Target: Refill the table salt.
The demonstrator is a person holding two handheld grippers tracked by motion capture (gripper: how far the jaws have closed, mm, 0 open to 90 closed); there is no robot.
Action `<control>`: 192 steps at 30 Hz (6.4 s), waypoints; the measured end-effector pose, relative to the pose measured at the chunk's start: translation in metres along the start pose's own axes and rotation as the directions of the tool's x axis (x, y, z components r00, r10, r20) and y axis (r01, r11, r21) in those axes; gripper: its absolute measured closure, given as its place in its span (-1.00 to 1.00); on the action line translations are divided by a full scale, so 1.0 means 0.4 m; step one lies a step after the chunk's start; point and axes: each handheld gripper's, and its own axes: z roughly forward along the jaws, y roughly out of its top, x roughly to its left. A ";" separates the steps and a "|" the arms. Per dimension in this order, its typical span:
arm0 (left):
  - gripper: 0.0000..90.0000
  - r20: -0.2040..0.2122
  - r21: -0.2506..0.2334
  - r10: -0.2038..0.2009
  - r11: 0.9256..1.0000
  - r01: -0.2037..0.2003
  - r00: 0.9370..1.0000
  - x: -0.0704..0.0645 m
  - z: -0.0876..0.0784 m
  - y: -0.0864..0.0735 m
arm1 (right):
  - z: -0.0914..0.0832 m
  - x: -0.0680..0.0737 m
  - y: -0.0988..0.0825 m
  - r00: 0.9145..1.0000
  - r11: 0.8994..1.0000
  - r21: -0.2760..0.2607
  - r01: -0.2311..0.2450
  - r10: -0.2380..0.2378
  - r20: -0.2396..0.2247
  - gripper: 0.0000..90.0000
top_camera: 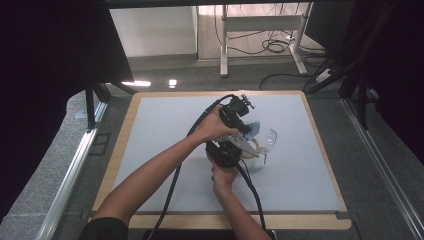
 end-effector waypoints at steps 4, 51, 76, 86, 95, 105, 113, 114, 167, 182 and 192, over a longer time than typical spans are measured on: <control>0.94 -0.001 0.000 -0.002 1.000 0.002 1.000 0.001 0.000 -0.001 | 0.001 0.000 -0.001 1.000 1.000 0.000 -0.001 0.001 0.000 0.41; 0.96 0.000 0.010 0.000 1.000 0.000 1.000 0.013 0.001 -0.006 | -0.003 0.004 -0.008 1.000 1.000 0.003 0.009 -0.009 -0.005 0.42; 0.95 0.012 0.016 0.002 1.000 -0.002 1.000 0.009 0.003 -0.001 | -0.008 0.007 -0.002 1.000 1.000 0.007 -0.015 0.015 0.002 0.42; 0.95 0.010 0.017 0.004 1.000 -0.004 1.000 0.013 0.000 0.001 | -0.004 0.006 0.003 1.000 1.000 0.001 -0.017 0.017 -0.002 0.42; 0.95 0.015 0.018 0.002 1.000 -0.003 1.000 0.010 0.003 0.001 | -0.006 0.004 0.001 1.000 1.000 0.003 -0.010 0.010 -0.003 0.42; 0.95 0.017 0.021 0.003 1.000 -0.003 1.000 0.010 0.005 0.001 | -0.008 0.000 0.000 1.000 1.000 0.004 -0.003 0.003 -0.008 0.42; 0.95 0.016 0.022 0.006 1.000 -0.006 1.000 0.010 0.005 0.002 | -0.006 0.000 0.000 1.000 1.000 -0.001 -0.011 0.011 -0.008 0.42; 0.95 0.015 0.025 0.008 1.000 -0.009 1.000 0.010 0.005 0.002 | -0.006 0.001 0.000 1.000 1.000 -0.003 -0.017 0.017 -0.006 0.42; 0.94 0.014 0.031 0.015 0.999 -0.016 1.000 0.009 0.002 0.007 | -0.004 0.003 0.005 0.999 0.999 -0.013 -0.040 0.040 -0.013 0.43; 0.95 0.014 0.032 0.014 0.999 -0.014 1.000 0.010 0.002 0.006 | -0.004 0.003 0.005 0.999 0.999 -0.011 -0.035 0.035 -0.014 0.43; 0.95 0.015 0.030 0.012 0.999 -0.013 1.000 0.012 0.002 0.003 | -0.004 0.003 0.003 0.999 0.999 -0.006 -0.032 0.032 -0.015 0.43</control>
